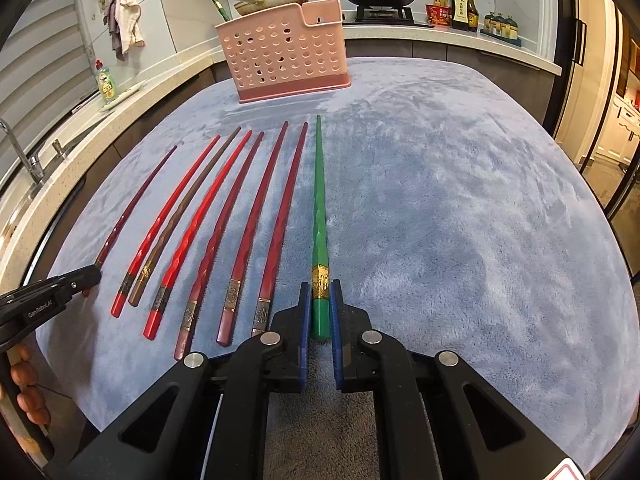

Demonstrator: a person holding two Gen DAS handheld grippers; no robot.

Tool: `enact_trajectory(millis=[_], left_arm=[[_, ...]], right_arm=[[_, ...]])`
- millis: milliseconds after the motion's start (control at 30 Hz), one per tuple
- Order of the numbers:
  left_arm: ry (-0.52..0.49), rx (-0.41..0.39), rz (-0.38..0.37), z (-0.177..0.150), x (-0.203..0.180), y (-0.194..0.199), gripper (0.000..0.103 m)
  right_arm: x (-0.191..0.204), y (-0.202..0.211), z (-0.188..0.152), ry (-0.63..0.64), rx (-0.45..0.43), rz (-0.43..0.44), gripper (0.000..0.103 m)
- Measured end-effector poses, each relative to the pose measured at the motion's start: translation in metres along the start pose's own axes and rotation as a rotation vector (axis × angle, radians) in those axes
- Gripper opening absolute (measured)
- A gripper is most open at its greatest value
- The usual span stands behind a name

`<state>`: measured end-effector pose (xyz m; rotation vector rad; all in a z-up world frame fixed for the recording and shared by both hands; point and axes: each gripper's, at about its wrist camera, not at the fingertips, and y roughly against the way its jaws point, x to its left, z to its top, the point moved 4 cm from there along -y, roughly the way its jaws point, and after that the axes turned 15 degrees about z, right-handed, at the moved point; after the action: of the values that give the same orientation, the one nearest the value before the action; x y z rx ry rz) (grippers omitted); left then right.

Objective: Organize utensils
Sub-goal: 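Grasp a green chopstick with the right tool while the left tool grasps a red chopstick, then lift both held chopsticks and carry them over the pink basket with both tools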

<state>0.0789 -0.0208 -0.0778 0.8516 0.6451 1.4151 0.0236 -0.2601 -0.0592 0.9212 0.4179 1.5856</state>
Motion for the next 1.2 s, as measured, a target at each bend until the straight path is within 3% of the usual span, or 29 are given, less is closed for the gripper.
enact_trajectory(millis=[467,867,1200], left_arm=[[0.060,-0.080,-0.020,0.039,0.024,0.039,0.007],[0.098,-0.188,-0.037,0.106,0.038,0.074,0.007],[0.102,-0.282,-0.035,0.172,0.032,0.094,0.007]], right_arm=[[0.004,0.051,0.042,0.007,-0.131,0.013,0.008],[0.006,0.097,0.118,0.009,-0.287,0.046,0.007],[0.016,0.108,0.166,0.035,-0.358,0.062,0.007]])
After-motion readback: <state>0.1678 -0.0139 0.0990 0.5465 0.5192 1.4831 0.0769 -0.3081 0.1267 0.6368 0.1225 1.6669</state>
